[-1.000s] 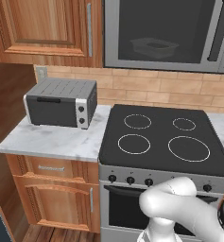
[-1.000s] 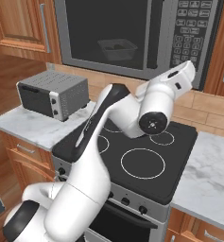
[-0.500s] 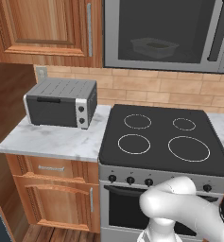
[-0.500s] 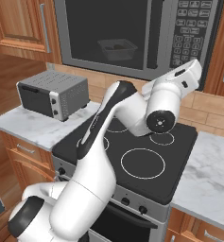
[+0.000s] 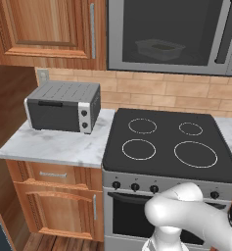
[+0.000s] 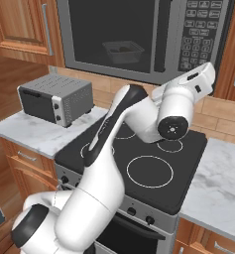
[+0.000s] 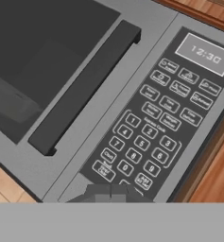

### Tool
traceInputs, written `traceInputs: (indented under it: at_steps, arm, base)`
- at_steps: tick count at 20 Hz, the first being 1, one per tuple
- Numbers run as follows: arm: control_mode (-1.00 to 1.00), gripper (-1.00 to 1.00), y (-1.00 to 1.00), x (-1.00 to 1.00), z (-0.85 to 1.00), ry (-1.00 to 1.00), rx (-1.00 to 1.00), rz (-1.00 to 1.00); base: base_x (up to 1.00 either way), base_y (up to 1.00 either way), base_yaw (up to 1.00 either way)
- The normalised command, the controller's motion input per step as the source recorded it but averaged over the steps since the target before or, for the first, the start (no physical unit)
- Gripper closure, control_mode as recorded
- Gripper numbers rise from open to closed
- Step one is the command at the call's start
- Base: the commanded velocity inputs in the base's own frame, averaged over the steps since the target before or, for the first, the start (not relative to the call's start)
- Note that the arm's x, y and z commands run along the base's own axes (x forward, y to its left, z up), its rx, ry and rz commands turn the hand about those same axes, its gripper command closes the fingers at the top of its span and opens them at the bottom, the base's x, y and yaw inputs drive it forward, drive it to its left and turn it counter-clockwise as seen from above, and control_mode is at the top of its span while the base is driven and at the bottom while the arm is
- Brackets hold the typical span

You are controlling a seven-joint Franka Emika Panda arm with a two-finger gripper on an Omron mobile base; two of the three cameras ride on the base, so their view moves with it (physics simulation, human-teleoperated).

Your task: Place the tupperware containing the shrimp and corn meal in the microwave. Close the microwave door and press the start button to reheat the meal.

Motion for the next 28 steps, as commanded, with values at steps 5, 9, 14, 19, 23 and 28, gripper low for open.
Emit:
traceInputs:
  at_steps: [5,9,14,19,23,28]
  arm:
    - [-1.00,1.00,-0.04,0.21,0.00,0.01,0.00,0.00]
    - [-1.00,1.00,-0.13,0.22,0.00,0.02,0.00,0.00]
    - [-1.00,1.00,-0.23,0.17,0.00,0.00,0.00,0.00]
    - [-1.00,1.00,-0.12,0.17,0.00,0.00,0.00,0.00]
    - [-1.00,1.00,-0.10,0.22,0.00,0.00,0.00,0.00]
    - [-1.00,1.00,-0.14,0.26,-0.02,0.00,0.00,0.00]
  base:
    - [0.00,0.00,0.00]
    - [0.00,0.00,0.00]
    - [0.00,0.00,0.00]
    - [0.00,0.00,0.00]
    - [0.00,0.00,0.00]
    - [0.00,0.00,0.00]
